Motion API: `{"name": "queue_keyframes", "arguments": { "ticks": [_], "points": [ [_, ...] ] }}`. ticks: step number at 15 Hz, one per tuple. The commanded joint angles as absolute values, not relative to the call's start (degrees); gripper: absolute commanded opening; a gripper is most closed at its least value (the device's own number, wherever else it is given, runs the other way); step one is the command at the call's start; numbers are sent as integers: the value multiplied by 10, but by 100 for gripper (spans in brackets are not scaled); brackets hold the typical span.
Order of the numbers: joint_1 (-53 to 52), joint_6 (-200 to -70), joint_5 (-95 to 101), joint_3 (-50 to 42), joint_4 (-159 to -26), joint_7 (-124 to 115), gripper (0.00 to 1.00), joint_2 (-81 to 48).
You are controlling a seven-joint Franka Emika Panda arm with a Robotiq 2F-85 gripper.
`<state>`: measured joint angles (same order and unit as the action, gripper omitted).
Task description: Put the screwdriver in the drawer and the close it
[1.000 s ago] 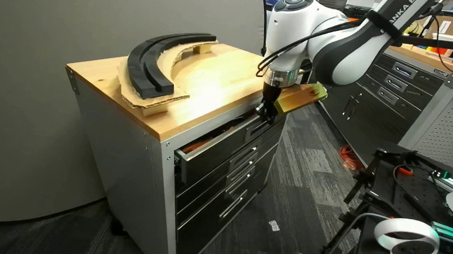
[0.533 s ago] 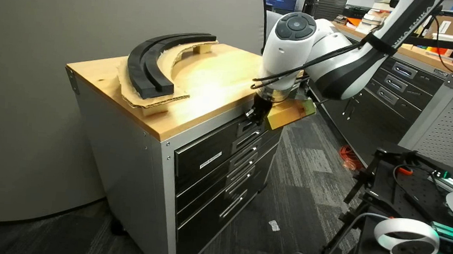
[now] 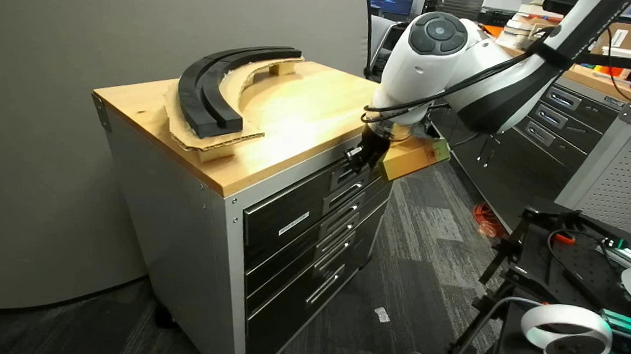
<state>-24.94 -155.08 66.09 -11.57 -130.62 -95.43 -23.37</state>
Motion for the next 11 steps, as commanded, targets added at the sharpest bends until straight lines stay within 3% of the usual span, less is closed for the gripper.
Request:
{"name": "queue_keyframes", "arguments": {
  "ticks": [1, 4, 5, 8, 9, 11],
  "points": [
    [-203, -1546, 587, -77, -1407, -814, 72, -104],
    [-132, -1570, 494, 7, -1475, -686, 96, -47],
    [-124, -1570, 453, 27, -1492, -643, 99, -33],
    [-73, -1537, 307, 132, -1511, -513, 100, -22],
    [-103, -1551, 371, 82, -1491, -583, 100, -47],
    [-89, -1543, 325, 119, -1501, -544, 100, -41]
  ]
}}
